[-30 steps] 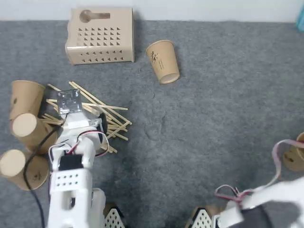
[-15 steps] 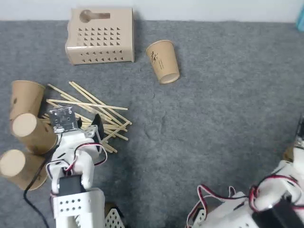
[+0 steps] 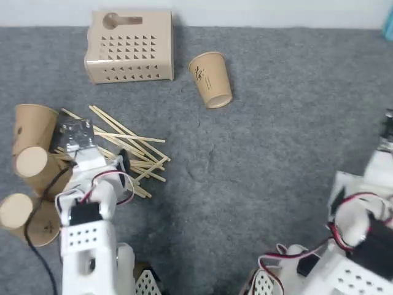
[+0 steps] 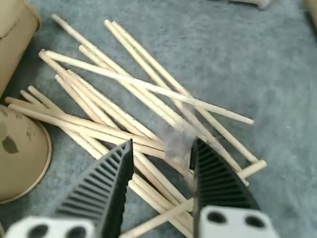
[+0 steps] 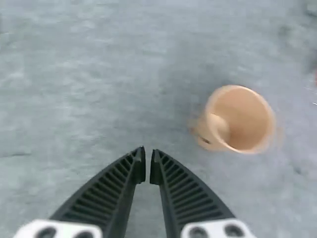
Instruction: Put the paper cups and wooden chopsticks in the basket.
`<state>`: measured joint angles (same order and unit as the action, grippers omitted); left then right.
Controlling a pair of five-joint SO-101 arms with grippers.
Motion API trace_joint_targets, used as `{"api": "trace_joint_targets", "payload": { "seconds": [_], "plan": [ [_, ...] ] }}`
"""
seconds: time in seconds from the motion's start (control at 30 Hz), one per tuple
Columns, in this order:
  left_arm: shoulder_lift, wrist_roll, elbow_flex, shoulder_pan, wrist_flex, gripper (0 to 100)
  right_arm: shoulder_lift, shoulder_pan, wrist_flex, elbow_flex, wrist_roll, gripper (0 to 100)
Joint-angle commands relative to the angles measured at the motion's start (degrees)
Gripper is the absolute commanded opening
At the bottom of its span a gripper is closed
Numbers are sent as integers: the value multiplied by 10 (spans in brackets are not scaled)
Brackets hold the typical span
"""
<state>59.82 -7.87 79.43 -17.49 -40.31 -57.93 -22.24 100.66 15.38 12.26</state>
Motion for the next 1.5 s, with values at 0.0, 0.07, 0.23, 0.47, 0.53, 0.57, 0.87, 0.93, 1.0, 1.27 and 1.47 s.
{"api": "trace_joint_targets", "payload": {
  "seconds": [0.0,0.07,0.23,0.47,0.53,0.57,0.87,0.93,1.0,1.27,1.47],
  "plan": [
    [-44,7,-39,-4,19,181,20,88,-8,-4,-41,37],
    [-47,7,-41,-4,20,181,34,120,-33,-4,-50,37],
    [-34,7,-36,0,20,181,100,175,-105,-4,-76,37],
    [-35,7,-36,0,19,181,182,255,-222,-4,-81,37],
    [-36,7,-36,0,19,181,196,258,-269,-4,-81,37],
    [-36,7,-36,0,19,181,203,259,-296,-2,-81,37],
    [-38,6,-22,1,63,181,338,276,-532,-4,-81,37],
    [-38,6,-21,2,69,181,379,291,-577,-4,-81,37],
    [-38,6,-19,13,69,181,423,308,-613,-18,-81,37],
    [-38,6,-19,16,70,181,670,336,-671,-183,-81,37],
    [-38,6,-11,18,98,181,899,356,-665,-425,-80,37]
  ]
}}
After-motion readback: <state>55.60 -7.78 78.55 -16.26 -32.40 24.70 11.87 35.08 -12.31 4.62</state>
